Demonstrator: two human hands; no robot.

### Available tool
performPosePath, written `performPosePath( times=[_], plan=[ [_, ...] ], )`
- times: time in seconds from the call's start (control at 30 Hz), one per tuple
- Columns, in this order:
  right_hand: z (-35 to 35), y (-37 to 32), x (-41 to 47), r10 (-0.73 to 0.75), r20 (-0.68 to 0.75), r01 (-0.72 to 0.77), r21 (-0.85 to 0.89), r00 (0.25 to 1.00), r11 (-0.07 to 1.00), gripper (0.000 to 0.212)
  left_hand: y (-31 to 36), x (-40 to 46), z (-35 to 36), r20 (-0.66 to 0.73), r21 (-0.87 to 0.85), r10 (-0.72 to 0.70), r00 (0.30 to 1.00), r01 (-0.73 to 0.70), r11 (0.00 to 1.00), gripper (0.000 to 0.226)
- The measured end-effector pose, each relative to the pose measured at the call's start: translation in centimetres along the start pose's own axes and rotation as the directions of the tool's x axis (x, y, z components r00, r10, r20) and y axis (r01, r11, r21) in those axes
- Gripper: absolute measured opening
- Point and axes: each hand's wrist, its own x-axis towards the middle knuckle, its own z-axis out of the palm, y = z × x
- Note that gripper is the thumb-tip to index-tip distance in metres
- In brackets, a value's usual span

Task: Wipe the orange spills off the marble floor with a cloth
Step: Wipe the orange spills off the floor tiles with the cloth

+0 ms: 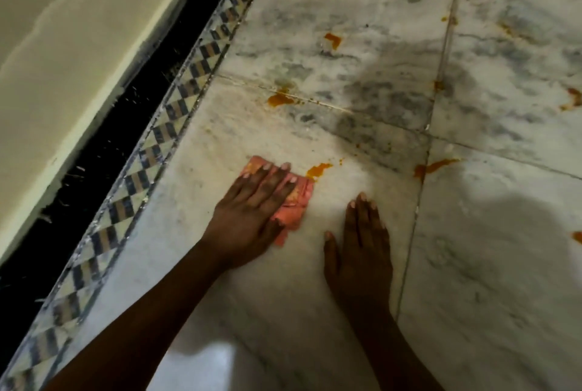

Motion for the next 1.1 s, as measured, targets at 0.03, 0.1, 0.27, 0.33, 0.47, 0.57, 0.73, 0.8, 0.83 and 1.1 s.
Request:
performPosePath(
  times=[0.03,0.1,0.27,0.33,0.47,0.57,0.73,0.8,0.83,1.1],
  plan=[
    [0.0,0.1,0.0,0.005,-0.004,-0.005,-0.001,1.000,1.000,0.069,-0.3,-0.1,0.0,-0.018,-0.033,-0.102,0.995,0.101,0.994,0.071],
    [0.1,-0.2,0.1,0.013,-0.005,-0.013,-0.002,1.000,1.000,0.069,-1.0,1.7,-0.1,-0.035,-0.077,-0.377,0.925,0.374,0.924,0.072],
    [0.1,0.0,0.3,0.013,-0.004,-0.013,0.022,1.000,1.000,0.064,0.8,10.1,-0.9,0.066,-0.054,-0.226,0.972,0.230,0.972,0.079],
    [0.1,0.2,0.1,0.028,-0.007,-0.028,0.037,1.000,0.999,0.063,2.5,8.5,-0.4,0.060,0.012,0.082,0.995,-0.083,0.997,0.073],
    [-0.1,-0.1,0.0,0.095,-0.033,-0.096,-0.006,0.995,0.995,0.063,1.0,4.2,-0.1,-0.038,-0.032,-0.085,0.996,0.083,0.996,0.068],
    [0.2,-0.2,0.2,0.119,-0.053,-0.122,-0.062,0.991,0.991,0.064,1.0,8.5,-0.8,-0.027,-0.097,-0.394,0.919,0.390,0.916,0.072],
    [-0.4,0.9,0.1,0.085,-0.038,-0.088,-0.075,0.996,0.993,0.066,4.6,11.1,-0.2,-0.022,0.026,0.047,0.999,-0.046,0.999,0.070],
    [-1.3,2.4,0.0,0.016,0.008,-0.016,-0.059,1.000,0.998,0.069,4.9,7.2,0.4,-0.002,0.043,0.148,0.989,-0.148,0.988,0.069],
    [-1.7,3.3,0.1,-0.019,0.028,0.021,-0.057,0.999,0.998,0.070,4.5,5.5,0.4,-0.016,0.020,0.118,0.993,-0.117,0.993,0.068],
    [-1.9,6.3,-0.3,0.016,-0.025,-0.018,-0.044,1.000,0.999,0.066,6.2,12.8,0.0,-0.028,-0.091,-0.262,0.965,0.259,0.962,0.078]
  ],
)
